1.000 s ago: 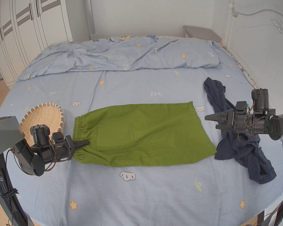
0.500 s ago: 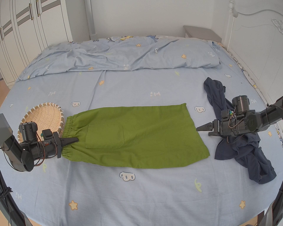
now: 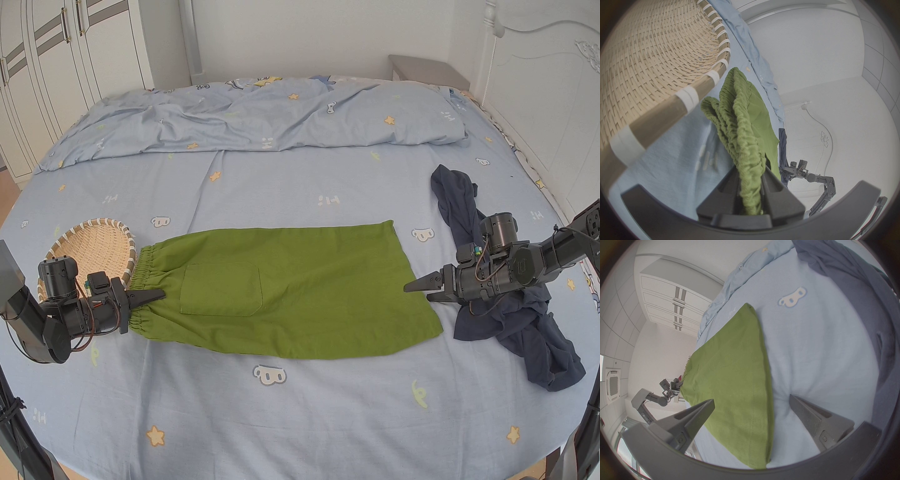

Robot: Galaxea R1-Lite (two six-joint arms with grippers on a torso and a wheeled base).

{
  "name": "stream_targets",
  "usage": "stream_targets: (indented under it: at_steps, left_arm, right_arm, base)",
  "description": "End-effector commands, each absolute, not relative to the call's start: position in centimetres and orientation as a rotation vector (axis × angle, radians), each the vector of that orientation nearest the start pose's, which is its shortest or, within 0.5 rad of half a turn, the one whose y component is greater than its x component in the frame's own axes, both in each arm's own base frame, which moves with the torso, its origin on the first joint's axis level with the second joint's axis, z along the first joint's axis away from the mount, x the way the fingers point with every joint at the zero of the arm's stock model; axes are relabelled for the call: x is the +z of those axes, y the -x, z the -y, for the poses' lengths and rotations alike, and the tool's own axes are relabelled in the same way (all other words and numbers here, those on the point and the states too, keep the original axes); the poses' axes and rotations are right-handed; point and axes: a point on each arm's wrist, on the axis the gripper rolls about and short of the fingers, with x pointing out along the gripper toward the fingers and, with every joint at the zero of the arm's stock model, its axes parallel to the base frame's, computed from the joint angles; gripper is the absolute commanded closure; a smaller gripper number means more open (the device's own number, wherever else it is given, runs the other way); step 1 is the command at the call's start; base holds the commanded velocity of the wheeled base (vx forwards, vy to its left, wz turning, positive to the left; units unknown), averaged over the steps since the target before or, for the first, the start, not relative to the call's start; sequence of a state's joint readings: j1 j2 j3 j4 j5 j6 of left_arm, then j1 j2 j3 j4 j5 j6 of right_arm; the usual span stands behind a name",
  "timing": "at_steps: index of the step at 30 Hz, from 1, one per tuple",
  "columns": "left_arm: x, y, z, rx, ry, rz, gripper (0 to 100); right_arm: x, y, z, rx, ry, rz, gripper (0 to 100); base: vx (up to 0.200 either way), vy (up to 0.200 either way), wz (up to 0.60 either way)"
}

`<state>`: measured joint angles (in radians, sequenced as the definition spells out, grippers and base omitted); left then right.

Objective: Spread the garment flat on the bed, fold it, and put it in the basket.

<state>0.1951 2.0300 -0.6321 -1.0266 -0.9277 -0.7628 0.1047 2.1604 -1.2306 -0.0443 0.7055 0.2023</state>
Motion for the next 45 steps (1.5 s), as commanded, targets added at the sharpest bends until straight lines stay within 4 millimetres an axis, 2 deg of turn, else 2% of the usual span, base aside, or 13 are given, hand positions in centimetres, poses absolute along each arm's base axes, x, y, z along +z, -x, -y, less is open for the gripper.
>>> stream_targets:
  at_steps: [1,14,25,26,34,43,45]
  left_arm:
    - [7.5,-32.2,-4.5,-0.574,0.923,-0.591,100]
    - [7.5,-32.1,-4.4,-0.576,0.922,-0.592,100]
    - [7.5,-32.1,-4.4,-0.576,0.922,-0.595,100]
    - [7.5,-32.1,-4.4,-0.577,0.922,-0.593,100]
    - [7.5,-32.2,-4.4,-0.579,0.919,-0.589,100]
    - [7.4,-32.2,-4.3,-0.577,0.924,-0.598,100]
    - [7.5,-32.3,-4.1,-0.58,0.928,-0.61,100]
  right_arm:
    - [7.5,-38.9,-5.9,0.675,-0.455,-0.969,0]
    - [7.7,-38.4,-6.8,0.813,-0.53,-1.03,0]
    - [7.9,-38.7,-6.1,0.806,-0.54,-1.01,0]
    - [8.2,-39.0,-5.6,0.794,-0.547,-0.999,100]
    - [8.5,-39.3,-4.1,0.825,-0.6,-0.985,100]
    - [8.9,-39.3,-3.7,0.817,-0.607,-0.981,100]
    - [9.6,-38.6,-3.7,0.811,-0.614,-0.994,100]
  base:
    - [0.0,0.0,0.0]
    - [0.0,0.0,0.0]
    - [0.0,0.0,0.0]
    - [0.0,0.0,0.0]
    - [0.0,0.0,0.0]
    - [0.0,0.0,0.0]
    - [0.0,0.0,0.0]
